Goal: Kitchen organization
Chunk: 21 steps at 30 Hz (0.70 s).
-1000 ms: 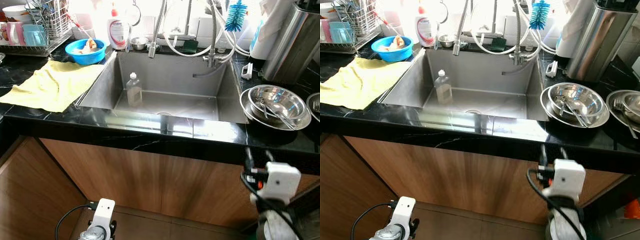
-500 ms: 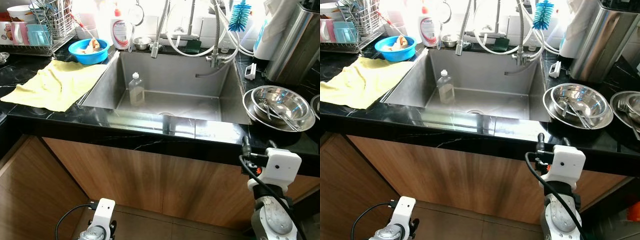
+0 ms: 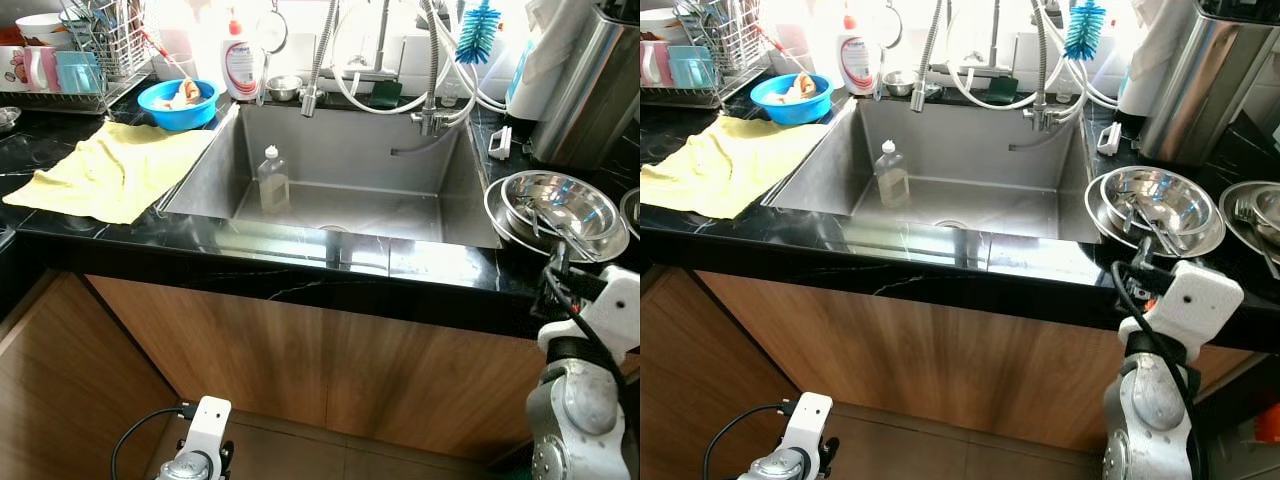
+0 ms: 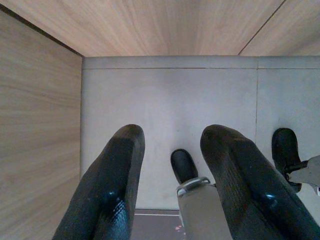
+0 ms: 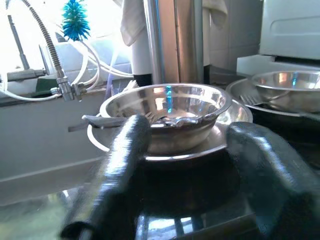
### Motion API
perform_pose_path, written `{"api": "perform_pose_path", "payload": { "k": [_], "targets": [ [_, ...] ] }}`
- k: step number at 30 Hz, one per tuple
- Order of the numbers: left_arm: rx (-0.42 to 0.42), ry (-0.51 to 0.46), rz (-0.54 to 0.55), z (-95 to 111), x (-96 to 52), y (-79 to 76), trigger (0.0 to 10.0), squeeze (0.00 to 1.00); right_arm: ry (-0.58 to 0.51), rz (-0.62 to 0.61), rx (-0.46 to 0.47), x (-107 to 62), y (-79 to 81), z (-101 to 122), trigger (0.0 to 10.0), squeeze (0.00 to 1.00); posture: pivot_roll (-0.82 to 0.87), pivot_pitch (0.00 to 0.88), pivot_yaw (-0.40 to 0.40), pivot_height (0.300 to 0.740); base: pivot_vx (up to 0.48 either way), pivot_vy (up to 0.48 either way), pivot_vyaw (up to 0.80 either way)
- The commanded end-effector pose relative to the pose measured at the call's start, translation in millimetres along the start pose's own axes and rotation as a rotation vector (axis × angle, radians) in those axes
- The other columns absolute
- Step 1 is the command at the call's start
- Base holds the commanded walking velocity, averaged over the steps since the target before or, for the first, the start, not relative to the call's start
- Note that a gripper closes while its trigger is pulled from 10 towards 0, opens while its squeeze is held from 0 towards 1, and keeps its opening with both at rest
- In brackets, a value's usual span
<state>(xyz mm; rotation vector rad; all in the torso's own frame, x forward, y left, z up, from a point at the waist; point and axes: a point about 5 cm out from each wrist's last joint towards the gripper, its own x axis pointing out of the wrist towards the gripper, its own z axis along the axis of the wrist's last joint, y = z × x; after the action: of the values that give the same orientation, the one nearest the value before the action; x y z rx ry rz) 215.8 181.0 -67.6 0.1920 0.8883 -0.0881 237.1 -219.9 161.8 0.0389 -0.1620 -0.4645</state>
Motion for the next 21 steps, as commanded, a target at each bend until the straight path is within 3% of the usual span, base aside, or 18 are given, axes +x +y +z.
{"api": "perform_pose_path", "payload": {
  "k": [1,2,3,21],
  "targets": [
    [0.017,0.038,-0.001,-8,-1.2,1.4,10.0,0.00,0.014,-0.001,0.014,-2.8,1.6,-1,0.0,0.00,-0.14,0.000,0.016,0.740,0.000,0.000,0.00],
    [0.017,0.039,-0.001,-9,-1.3,1.6,10.0,0.00,0.018,-0.001,0.014,-3.3,1.7,-2,0.0,0.00,-0.14,0.000,0.016,0.740,0.000,0.000,0.00],
    [0.017,0.041,-0.001,-10,-1.4,1.8,10.0,0.00,0.021,-0.003,0.013,-3.6,1.6,-2,10.0,0.00,-0.14,0.000,0.018,0.740,0.000,0.000,0.00],
    [0.021,0.050,-0.010,-14,-2.2,-0.5,10.0,0.00,0.002,0.062,-0.020,-2.5,15.1,0,10.0,0.00,-0.14,0.000,0.011,0.740,0.000,0.000,0.00]
  ]
}}
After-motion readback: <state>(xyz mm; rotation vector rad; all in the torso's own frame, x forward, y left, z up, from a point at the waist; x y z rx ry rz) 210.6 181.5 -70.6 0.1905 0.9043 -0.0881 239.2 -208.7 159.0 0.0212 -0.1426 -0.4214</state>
